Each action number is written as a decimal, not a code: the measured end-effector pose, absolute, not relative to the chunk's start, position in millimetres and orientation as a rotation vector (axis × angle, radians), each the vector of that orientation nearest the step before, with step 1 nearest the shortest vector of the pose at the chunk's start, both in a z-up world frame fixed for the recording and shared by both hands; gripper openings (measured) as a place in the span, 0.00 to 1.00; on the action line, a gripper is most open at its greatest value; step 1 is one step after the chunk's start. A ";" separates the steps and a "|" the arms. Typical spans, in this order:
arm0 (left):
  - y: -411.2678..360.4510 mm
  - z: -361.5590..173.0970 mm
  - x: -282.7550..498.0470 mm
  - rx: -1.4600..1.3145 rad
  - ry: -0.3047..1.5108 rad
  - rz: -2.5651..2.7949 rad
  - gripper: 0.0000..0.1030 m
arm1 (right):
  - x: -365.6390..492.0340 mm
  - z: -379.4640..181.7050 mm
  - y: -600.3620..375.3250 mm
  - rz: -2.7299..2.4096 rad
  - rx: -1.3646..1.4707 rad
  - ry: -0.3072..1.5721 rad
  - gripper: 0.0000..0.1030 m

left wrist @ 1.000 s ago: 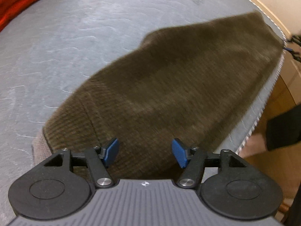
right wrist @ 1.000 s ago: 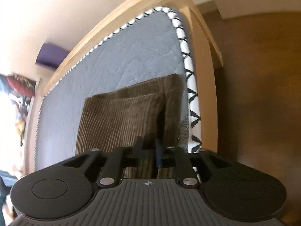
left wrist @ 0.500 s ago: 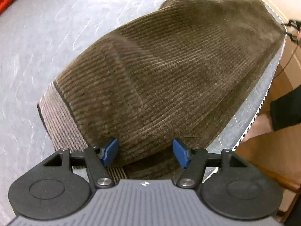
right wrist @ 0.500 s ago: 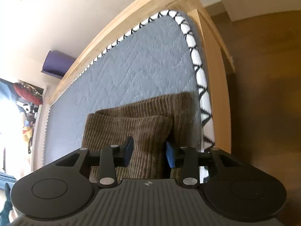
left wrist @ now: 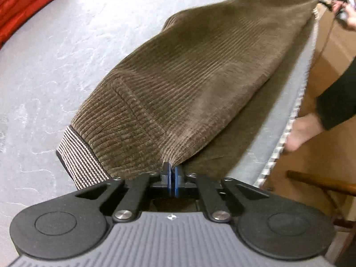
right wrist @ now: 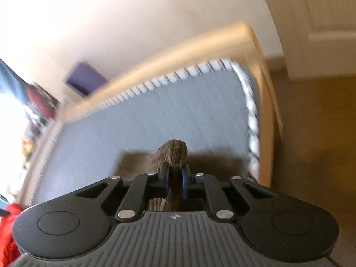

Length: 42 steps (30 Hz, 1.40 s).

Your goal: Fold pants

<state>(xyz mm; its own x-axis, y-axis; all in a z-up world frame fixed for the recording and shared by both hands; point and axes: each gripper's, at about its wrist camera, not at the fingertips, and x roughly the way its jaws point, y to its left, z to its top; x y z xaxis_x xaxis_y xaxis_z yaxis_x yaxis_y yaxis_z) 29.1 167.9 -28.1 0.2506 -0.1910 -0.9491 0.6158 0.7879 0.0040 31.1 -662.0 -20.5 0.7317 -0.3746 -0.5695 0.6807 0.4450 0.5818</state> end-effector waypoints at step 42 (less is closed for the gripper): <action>161.6 -5.4 105.5 0.146 1.149 -0.304 0.50 | 202.6 -62.1 -294.6 0.377 -0.209 0.966 0.39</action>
